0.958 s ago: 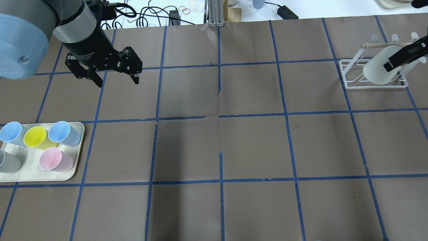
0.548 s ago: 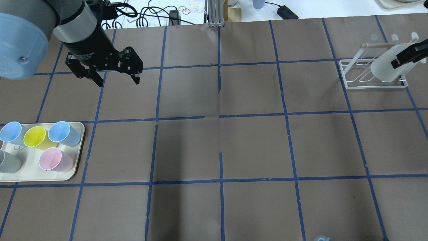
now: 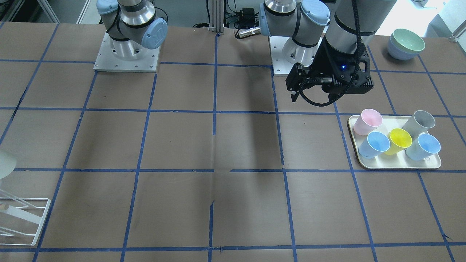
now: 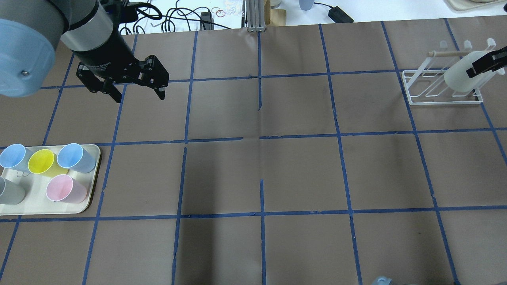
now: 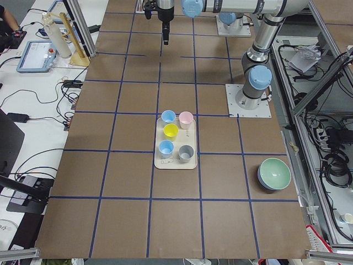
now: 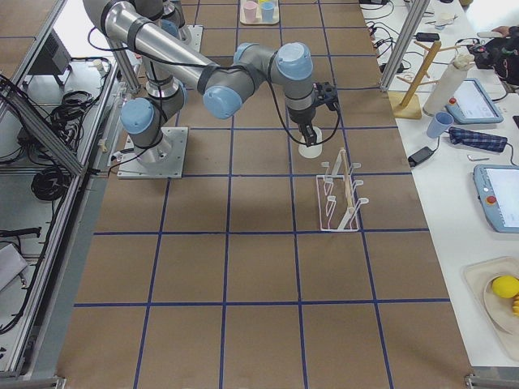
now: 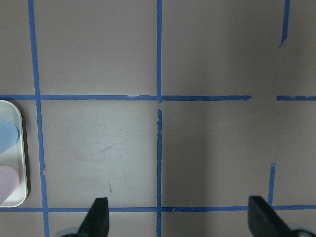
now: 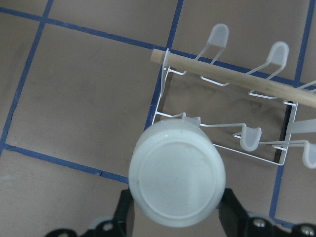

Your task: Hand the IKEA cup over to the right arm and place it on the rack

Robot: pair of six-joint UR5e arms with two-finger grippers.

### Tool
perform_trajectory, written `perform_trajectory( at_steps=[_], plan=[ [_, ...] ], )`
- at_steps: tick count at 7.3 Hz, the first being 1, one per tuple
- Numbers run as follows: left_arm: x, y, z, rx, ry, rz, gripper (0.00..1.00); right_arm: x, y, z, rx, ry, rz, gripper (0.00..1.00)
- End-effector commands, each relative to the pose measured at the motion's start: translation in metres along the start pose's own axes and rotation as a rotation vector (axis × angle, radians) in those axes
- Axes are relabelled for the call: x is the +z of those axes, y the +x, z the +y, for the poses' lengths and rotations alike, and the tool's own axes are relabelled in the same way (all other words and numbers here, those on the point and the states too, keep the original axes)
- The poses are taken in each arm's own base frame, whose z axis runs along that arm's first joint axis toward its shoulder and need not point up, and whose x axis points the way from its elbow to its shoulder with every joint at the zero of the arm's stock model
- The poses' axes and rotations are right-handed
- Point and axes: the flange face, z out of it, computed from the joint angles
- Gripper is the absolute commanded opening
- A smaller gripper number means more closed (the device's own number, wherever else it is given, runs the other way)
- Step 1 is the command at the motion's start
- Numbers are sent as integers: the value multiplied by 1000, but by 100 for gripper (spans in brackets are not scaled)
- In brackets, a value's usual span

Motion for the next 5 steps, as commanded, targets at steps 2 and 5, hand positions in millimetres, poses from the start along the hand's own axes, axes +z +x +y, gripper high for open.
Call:
perform_trajectory(
  at_steps=[2,5],
  plan=[
    [1,0,-1,0,-1,1,100,14,9,-3,0,9,10,0],
    [0,-1,0,-1,1,1,100,25,12,-5,26,12,9,0]
  ],
)
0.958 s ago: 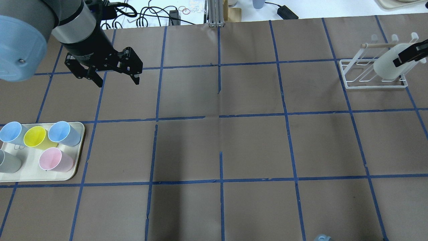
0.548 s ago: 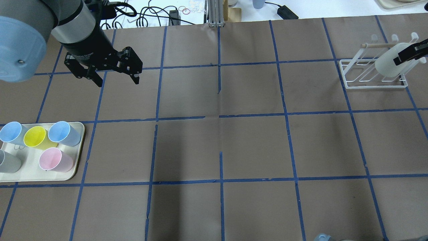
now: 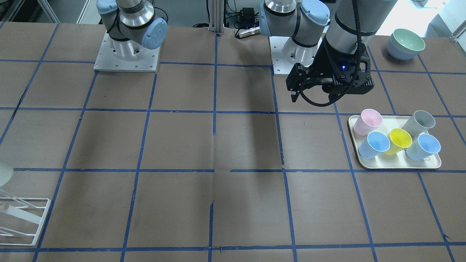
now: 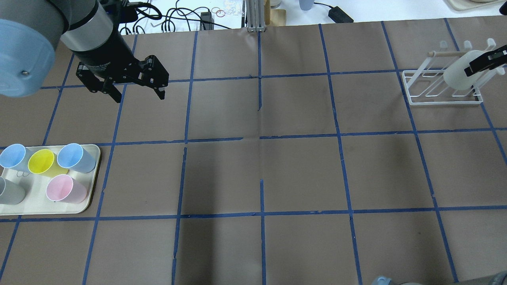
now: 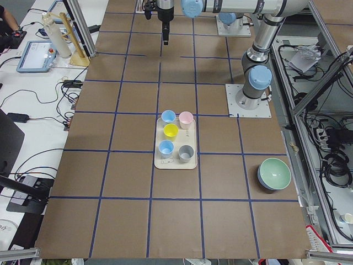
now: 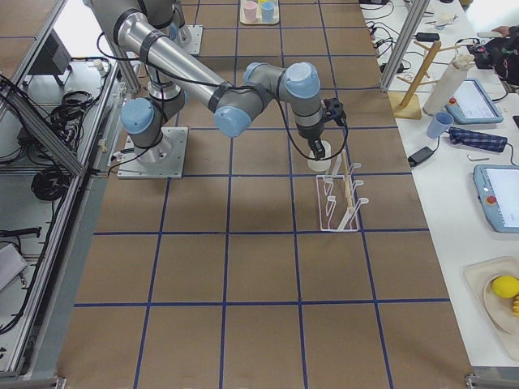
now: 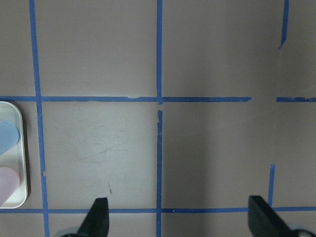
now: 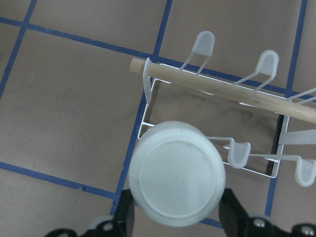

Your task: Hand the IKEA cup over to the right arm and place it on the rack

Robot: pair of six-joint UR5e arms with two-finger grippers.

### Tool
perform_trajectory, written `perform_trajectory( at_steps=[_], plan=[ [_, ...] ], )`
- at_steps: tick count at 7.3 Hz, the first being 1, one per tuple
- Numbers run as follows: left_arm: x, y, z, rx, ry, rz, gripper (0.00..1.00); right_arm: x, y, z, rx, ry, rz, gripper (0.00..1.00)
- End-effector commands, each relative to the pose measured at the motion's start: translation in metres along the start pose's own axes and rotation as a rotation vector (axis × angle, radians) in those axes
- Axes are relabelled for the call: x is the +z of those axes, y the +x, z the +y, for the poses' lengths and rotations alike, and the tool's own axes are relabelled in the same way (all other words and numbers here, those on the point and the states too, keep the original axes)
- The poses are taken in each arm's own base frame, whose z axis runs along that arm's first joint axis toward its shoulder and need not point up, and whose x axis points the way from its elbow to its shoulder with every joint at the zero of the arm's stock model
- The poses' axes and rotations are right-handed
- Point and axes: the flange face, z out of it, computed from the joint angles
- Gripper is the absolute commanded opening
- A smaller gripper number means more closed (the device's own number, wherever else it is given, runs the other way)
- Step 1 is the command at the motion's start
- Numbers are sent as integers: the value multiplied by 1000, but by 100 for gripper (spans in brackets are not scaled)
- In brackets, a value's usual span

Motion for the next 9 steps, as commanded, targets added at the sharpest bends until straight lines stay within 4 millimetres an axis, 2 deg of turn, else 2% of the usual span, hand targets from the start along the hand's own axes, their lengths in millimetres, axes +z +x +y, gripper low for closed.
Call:
perform_trajectory(
  at_steps=[1,7,9],
  plan=[
    [0,0,0,0,0,0,100,10,2,0,28,-7,-9,0],
    [-1,0,1,0,2,2,100,42,10,-2,61,-25,-29,0],
    [-1,0,1,0,2,2,100,45,9,-2,61,-28,-32,0]
  ],
)
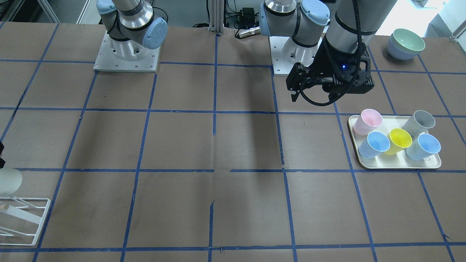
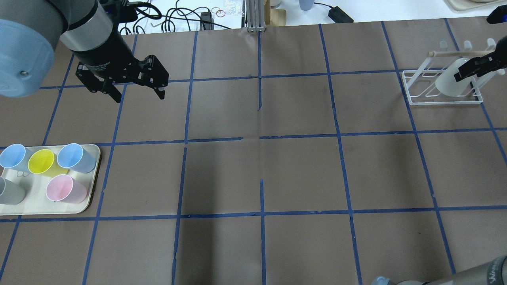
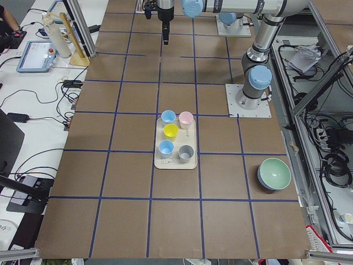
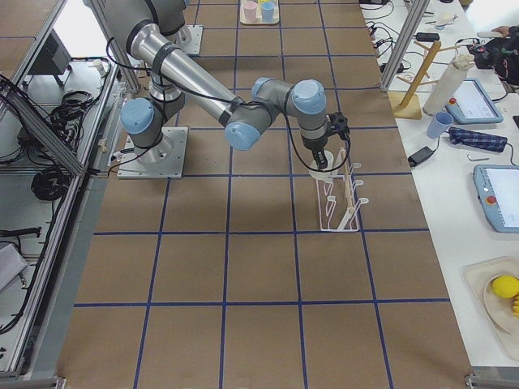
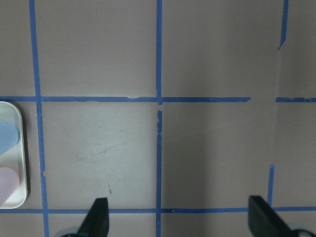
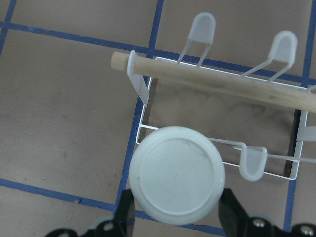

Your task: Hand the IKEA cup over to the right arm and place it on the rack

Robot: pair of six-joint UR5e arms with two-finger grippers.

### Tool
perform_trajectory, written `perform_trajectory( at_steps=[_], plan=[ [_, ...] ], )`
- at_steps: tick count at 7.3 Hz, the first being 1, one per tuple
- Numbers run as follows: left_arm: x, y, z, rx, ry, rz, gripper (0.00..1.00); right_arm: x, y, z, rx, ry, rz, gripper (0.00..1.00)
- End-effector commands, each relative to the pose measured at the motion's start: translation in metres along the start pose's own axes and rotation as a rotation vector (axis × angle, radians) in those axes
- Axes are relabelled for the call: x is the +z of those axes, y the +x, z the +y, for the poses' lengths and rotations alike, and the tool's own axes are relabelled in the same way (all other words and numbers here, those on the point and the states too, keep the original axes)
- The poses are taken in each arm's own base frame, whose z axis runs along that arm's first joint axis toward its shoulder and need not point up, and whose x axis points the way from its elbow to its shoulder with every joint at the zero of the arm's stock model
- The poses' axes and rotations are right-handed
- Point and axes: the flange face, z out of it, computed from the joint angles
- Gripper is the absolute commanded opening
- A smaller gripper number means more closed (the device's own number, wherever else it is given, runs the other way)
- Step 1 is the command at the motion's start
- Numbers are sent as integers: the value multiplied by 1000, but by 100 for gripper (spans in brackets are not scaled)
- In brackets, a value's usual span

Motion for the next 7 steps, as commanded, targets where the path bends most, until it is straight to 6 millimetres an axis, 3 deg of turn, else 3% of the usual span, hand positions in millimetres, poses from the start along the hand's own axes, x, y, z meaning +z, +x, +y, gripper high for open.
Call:
perform_trajectory(
  at_steps=[1,5,7],
  plan=[
    [0,0,0,0,0,0,100,6,1,0,4,-8,-5,0],
    [0,0,0,2,0,0,100,26,5,1,47,-32,-28,0],
    [1,0,0,2,-1,0,100,32,6,2,50,-40,-35,41]
  ],
)
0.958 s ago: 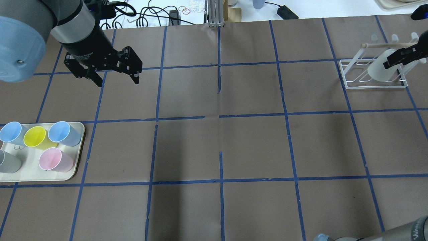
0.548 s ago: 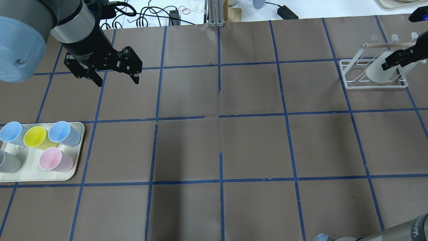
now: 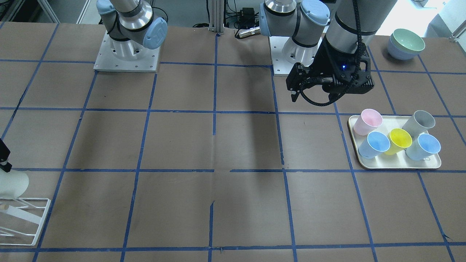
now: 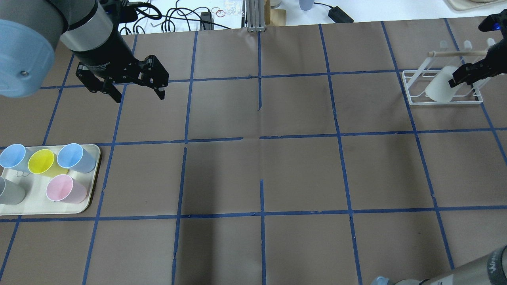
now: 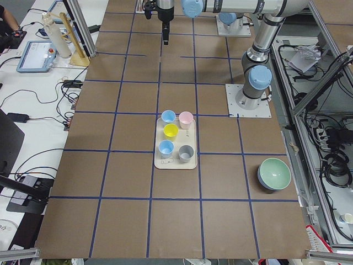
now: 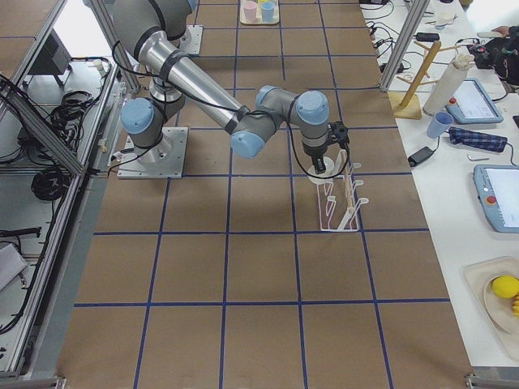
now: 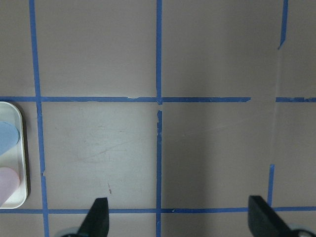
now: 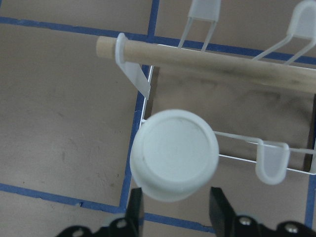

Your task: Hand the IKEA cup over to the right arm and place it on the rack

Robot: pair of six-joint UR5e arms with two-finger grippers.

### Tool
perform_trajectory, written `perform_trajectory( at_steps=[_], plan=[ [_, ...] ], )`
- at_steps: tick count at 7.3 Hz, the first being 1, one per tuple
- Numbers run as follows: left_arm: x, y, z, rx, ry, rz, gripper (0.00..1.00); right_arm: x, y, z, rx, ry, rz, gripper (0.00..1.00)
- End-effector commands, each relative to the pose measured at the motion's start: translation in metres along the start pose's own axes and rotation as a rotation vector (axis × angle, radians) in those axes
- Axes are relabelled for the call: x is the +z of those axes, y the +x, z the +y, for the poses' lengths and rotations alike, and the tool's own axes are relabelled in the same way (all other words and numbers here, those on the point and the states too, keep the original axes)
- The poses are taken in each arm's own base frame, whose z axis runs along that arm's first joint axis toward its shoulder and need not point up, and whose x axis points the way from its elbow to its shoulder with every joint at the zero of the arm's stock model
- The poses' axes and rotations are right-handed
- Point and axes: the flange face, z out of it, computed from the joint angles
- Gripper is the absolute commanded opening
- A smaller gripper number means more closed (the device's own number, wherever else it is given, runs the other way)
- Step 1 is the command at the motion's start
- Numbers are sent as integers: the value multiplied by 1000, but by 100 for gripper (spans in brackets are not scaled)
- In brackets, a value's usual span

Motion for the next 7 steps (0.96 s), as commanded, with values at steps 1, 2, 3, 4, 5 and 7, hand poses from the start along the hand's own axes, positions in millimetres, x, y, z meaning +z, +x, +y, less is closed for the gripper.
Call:
perform_trajectory(
  at_steps=[1,2,3,4,5,7],
  plan=[
    [0,0,0,0,1,0,100,5,1,0,2,-5,-4,76],
    [0,0,0,0,-1,0,100,5,1,0,2,-5,-4,98],
    [0,0,0,0,-1,0,100,1,1,0,1,-1,0,100],
    [0,0,0,0,-1,0,100,-3,-2,-2,-2,4,3,100],
    [0,0,0,0,-1,0,100,-16,-7,-1,-6,11,13,100],
    [0,0,0,0,-1,0,100,-67,-35,12,66,-17,8,100]
  ],
)
